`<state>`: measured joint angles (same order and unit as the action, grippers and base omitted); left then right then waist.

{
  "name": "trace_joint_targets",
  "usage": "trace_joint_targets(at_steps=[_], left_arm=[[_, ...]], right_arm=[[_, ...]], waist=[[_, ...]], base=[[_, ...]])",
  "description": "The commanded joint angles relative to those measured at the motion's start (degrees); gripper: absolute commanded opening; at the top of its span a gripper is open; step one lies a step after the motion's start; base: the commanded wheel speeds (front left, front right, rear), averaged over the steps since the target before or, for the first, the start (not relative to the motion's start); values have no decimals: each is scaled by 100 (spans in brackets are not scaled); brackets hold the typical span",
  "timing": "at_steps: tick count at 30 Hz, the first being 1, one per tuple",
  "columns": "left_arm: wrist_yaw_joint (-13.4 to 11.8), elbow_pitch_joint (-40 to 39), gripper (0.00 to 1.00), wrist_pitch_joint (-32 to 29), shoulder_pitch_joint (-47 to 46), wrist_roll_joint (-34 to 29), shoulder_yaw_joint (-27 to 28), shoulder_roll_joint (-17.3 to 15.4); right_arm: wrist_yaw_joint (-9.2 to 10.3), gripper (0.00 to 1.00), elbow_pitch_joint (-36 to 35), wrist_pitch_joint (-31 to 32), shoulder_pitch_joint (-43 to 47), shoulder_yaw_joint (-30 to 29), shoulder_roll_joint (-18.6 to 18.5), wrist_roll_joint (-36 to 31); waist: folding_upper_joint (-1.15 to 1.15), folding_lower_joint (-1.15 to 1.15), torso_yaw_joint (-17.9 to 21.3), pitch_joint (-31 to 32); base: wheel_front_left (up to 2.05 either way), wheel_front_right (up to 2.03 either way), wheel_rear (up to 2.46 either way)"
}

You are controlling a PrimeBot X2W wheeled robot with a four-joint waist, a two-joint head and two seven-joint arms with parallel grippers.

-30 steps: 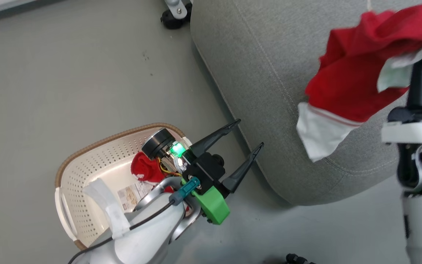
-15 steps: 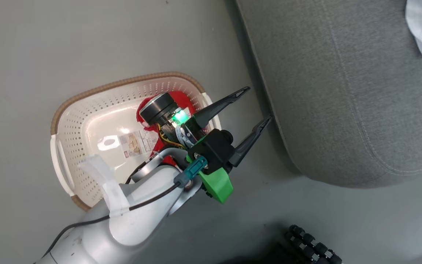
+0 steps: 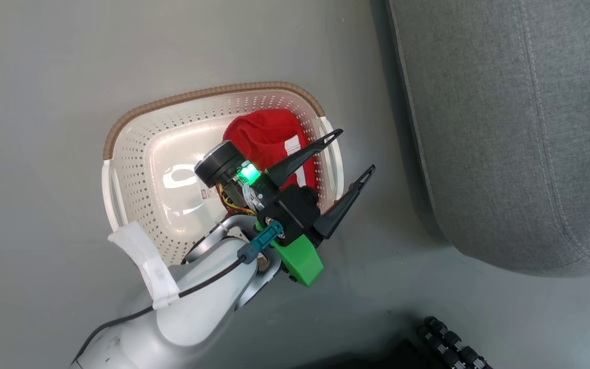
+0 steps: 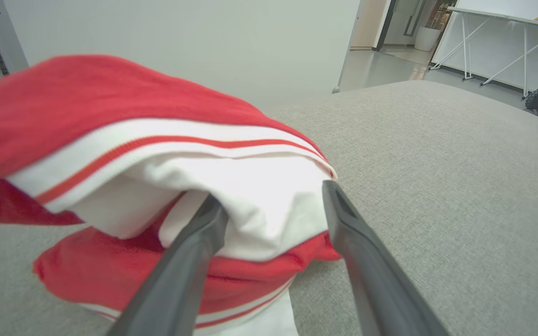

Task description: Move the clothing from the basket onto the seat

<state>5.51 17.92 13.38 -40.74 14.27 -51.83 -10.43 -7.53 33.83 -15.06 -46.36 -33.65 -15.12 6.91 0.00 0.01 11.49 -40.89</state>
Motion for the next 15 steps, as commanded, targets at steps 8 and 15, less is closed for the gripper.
trace_joint_targets(at_steps=[8,15], left_arm=[[-158,211,100,167,648,444,251,161],[-401,274,100,181,1415,877,1022,344]], right_arm=[[7,100,-825,-18,1405,-97,915,-535],[8,100,-1153,-18,2568,1208,1163,-274]], waist=[[0,-1,51,1338],[0,-1,-237,2096]], base=[[0,0,0],[0,0,0]])
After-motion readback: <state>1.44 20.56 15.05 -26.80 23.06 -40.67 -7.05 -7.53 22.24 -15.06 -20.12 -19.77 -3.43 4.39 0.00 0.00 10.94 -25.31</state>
